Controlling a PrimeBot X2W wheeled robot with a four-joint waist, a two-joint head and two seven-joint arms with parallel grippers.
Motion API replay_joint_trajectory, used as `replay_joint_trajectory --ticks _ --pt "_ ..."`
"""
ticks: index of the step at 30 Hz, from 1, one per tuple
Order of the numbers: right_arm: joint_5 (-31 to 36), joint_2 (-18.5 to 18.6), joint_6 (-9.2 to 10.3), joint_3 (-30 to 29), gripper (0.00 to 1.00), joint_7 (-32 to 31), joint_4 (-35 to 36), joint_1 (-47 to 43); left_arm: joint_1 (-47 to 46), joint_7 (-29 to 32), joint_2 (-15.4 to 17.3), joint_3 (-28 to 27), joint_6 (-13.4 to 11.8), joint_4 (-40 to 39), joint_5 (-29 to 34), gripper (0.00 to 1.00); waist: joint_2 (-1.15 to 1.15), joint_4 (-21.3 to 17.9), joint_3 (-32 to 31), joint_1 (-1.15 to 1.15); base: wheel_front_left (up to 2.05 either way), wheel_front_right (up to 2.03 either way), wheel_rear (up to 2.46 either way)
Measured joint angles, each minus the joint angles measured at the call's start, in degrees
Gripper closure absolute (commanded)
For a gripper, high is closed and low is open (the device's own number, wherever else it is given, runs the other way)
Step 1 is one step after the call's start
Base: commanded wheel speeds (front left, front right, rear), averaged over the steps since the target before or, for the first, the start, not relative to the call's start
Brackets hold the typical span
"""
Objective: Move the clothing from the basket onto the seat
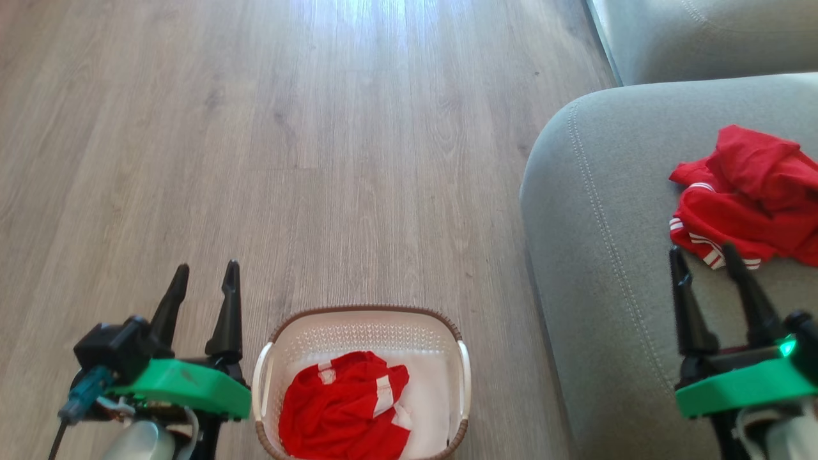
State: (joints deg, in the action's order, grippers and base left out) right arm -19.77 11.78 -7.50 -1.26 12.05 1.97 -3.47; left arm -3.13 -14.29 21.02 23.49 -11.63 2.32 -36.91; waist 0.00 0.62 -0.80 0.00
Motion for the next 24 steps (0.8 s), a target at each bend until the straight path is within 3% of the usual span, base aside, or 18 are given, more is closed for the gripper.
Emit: replay_joint_trajectory --ticks 6,24 --pt "1.7 -2.9 0.00 0.4 0.00 1.7 -2.0 -0.9 2.5 0.0 -2.8 -3.8 2.1 0.1 3.7 0.00 0.00 0.2 0.1 0.00 0.00 0.00 0.00" --pt "2.2 -2.9 0.00 1.7 0.00 2.2 -2.5 -0.8 3.6 0.0 -6.3 -7.7 5.6 1.6 7.9 0.00 0.00 0.0 0.0 0.00 0.00 0.00 0.00"
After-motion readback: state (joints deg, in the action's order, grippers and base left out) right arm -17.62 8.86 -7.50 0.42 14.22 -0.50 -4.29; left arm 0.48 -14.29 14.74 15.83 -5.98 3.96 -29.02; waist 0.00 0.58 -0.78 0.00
